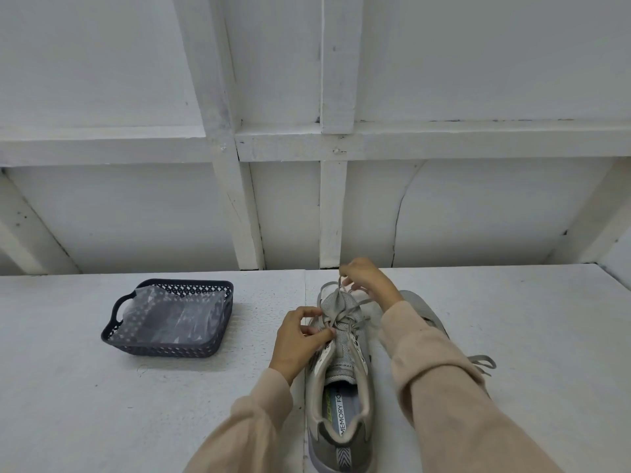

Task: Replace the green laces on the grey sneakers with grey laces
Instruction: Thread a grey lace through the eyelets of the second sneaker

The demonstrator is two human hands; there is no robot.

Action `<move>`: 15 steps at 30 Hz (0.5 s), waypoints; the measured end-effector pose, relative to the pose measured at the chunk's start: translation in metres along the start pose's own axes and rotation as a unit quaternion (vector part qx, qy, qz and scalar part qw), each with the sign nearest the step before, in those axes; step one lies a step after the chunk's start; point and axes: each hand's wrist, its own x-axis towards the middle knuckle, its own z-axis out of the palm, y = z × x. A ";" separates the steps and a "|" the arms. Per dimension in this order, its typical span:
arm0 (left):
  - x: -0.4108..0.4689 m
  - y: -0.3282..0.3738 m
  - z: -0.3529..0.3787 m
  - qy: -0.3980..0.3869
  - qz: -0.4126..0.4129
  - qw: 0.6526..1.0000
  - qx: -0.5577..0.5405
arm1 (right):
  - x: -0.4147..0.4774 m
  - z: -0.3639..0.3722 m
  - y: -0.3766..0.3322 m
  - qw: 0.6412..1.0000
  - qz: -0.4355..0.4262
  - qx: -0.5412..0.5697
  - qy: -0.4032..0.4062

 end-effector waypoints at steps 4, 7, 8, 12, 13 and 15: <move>0.001 -0.002 0.001 0.002 -0.002 1.000 -0.008 | 0.008 0.013 0.008 0.997 0.015 -0.067 -0.024; 0.002 -0.003 0.000 -0.003 -0.007 1.000 -0.007 | 0.011 0.019 0.014 0.998 -0.016 -0.057 0.031; 0.003 -0.003 0.000 -0.004 -0.008 1.000 -0.007 | 0.009 0.019 0.014 0.997 -0.027 -0.051 0.051; 0.007 0.003 0.000 0.012 0.024 0.999 0.020 | -0.006 0.006 -0.004 0.996 -0.064 0.054 0.030; 0.010 0.005 0.000 0.019 0.040 0.999 0.020 | -0.010 0.001 -0.010 0.993 -0.072 0.095 0.016; 0.017 0.010 0.001 0.019 0.075 0.997 -0.005 | -0.022 -0.006 -0.023 0.984 -0.089 0.154 0.005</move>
